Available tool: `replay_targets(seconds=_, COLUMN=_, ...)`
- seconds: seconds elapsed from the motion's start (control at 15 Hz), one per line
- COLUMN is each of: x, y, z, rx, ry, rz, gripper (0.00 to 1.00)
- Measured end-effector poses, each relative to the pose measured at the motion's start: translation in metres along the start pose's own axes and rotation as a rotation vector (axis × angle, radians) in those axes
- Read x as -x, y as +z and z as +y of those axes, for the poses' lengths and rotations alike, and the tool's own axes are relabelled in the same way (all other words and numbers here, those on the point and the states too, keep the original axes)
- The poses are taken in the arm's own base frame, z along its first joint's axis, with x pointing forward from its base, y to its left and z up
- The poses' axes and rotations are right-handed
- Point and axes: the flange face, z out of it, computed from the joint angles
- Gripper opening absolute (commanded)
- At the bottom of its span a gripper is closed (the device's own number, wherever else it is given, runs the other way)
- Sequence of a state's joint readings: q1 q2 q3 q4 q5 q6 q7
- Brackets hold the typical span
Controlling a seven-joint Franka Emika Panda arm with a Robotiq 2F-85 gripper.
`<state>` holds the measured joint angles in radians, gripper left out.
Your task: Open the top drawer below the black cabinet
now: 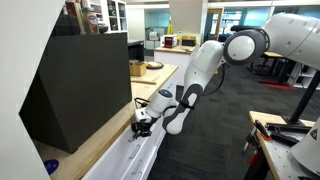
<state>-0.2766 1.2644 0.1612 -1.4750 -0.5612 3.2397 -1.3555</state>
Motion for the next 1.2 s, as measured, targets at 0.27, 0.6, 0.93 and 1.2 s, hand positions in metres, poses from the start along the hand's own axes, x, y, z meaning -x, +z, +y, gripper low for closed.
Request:
replay_targets(seconds=0.27, x=0.001, y=-0.002, z=-0.011, rx=0.041, ry=-0.005, rz=0.008, gripper=0.07)
replay_targets(seconds=0.6, x=-0.001, y=-0.010, z=-0.034, rx=0.095, ry=-0.019, rz=0.020, gripper=0.07)
replay_targets(seconds=0.93, x=-0.002, y=-0.022, z=-0.050, rx=0.050, ry=-0.033, rz=0.032, gripper=0.07)
replay_targets(seconds=1.2, x=-0.003, y=-0.041, z=-0.073, rx=-0.009, ry=-0.030, rz=0.053, gripper=0.07)
